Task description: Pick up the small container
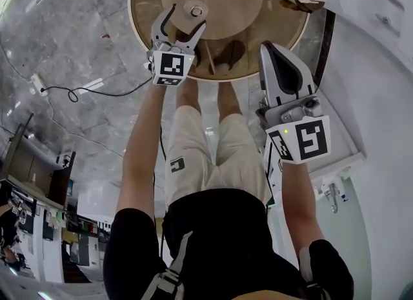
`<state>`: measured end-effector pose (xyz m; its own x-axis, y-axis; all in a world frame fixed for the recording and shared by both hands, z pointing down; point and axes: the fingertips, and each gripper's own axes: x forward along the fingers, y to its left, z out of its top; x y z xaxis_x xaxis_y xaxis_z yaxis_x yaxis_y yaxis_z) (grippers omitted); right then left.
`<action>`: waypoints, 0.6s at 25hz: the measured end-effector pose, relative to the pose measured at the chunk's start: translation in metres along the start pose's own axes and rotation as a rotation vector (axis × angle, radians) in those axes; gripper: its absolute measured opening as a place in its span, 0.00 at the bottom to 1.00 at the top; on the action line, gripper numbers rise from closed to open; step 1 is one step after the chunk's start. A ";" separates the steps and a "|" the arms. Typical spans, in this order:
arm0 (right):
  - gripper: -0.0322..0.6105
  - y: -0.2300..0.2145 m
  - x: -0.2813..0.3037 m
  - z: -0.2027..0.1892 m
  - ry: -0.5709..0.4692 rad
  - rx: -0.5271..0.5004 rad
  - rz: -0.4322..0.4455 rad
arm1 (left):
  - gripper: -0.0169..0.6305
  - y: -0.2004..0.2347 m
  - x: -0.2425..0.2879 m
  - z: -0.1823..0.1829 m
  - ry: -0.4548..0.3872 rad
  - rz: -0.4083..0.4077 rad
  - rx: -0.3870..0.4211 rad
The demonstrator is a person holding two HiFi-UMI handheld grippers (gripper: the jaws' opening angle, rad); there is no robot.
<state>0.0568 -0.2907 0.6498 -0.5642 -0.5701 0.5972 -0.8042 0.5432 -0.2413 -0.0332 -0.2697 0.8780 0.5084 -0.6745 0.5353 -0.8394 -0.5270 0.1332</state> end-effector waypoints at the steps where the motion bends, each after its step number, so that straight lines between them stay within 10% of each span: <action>1: 0.05 0.000 0.001 -0.003 0.003 0.006 0.001 | 0.57 -0.001 0.004 -0.006 0.011 0.003 -0.005; 15: 0.05 -0.005 -0.002 -0.038 0.042 0.055 -0.009 | 0.57 -0.007 0.039 -0.023 0.026 -0.006 0.074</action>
<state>0.0692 -0.2687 0.6790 -0.5497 -0.5476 0.6308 -0.8188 0.5028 -0.2770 -0.0114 -0.2806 0.9171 0.5072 -0.6580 0.5565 -0.8194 -0.5683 0.0748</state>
